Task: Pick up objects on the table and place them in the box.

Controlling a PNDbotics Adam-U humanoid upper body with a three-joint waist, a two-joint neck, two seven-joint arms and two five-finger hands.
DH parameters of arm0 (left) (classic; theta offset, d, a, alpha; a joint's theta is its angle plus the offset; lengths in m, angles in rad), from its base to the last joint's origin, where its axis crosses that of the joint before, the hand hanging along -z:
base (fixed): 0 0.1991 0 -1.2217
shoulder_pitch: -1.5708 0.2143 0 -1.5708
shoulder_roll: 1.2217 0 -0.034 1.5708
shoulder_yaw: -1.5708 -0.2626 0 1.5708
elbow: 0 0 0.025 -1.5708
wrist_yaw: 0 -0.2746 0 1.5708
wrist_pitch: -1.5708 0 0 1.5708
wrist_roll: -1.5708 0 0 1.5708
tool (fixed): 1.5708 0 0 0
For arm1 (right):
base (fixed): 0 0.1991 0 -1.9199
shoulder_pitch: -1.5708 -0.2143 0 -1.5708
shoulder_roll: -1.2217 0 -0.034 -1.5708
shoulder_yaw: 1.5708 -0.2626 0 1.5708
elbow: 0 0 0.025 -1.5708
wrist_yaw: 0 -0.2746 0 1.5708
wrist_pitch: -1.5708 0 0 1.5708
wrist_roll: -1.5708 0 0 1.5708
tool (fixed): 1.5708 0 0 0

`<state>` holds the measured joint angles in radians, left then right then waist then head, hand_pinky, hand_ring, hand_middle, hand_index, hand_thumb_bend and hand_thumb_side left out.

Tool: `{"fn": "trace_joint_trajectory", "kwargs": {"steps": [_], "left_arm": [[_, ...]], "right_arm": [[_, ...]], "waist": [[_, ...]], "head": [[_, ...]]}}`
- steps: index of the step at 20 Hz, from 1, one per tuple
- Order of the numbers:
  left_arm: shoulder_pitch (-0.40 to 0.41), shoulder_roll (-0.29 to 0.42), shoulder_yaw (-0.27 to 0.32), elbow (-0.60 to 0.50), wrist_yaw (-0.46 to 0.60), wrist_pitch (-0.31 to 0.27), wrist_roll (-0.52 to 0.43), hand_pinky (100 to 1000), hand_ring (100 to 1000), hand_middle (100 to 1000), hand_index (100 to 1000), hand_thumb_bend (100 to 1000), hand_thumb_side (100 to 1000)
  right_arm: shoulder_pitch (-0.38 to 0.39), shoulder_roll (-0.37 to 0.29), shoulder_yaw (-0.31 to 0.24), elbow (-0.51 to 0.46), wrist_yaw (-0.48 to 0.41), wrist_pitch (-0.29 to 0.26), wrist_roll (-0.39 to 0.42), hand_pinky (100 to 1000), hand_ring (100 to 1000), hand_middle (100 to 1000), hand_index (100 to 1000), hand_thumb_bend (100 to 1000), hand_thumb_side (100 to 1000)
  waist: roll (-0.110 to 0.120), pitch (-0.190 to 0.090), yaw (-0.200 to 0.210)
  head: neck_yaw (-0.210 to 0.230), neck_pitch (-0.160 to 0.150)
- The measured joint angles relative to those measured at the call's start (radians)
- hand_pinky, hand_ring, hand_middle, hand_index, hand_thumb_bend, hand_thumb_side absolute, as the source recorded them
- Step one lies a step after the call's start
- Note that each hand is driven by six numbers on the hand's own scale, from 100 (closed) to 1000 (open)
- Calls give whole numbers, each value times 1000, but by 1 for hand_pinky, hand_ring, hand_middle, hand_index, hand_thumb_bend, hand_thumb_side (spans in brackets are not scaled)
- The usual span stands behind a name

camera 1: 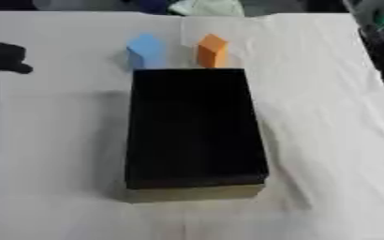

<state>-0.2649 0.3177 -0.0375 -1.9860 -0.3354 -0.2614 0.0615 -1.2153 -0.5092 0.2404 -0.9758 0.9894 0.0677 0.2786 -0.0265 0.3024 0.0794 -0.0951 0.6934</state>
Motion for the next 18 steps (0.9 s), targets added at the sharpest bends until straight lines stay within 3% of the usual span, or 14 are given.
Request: {"fn": "trace_joint_trajectory", "kwargs": {"steps": [8, 15, 18], "left_arm": [[0, 0, -3, 0, 1, 0, -5, 767, 636, 697, 740, 156, 1000], [0, 0, -3, 0, 1, 0, -7, 767, 636, 696, 739, 156, 1000], [0, 0, -3, 0, 2, 1, -9, 767, 635, 695, 739, 156, 1000]], "right_arm": [[-55, 83, -21, 213, 100, -65, 3, 866, 888, 818, 899, 100, 1000], [-71, 113, -49, 288, 120, -141, 69, 896, 931, 863, 927, 100, 1000], [-77, 120, -55, 291, 119, -170, 107, 902, 938, 876, 940, 100, 871]], "waist": [[0, 0, 5], [-1, 0, 6], [-1, 0, 6]], "head": [[-5, 0], [-5, 0], [-6, 0]]}}
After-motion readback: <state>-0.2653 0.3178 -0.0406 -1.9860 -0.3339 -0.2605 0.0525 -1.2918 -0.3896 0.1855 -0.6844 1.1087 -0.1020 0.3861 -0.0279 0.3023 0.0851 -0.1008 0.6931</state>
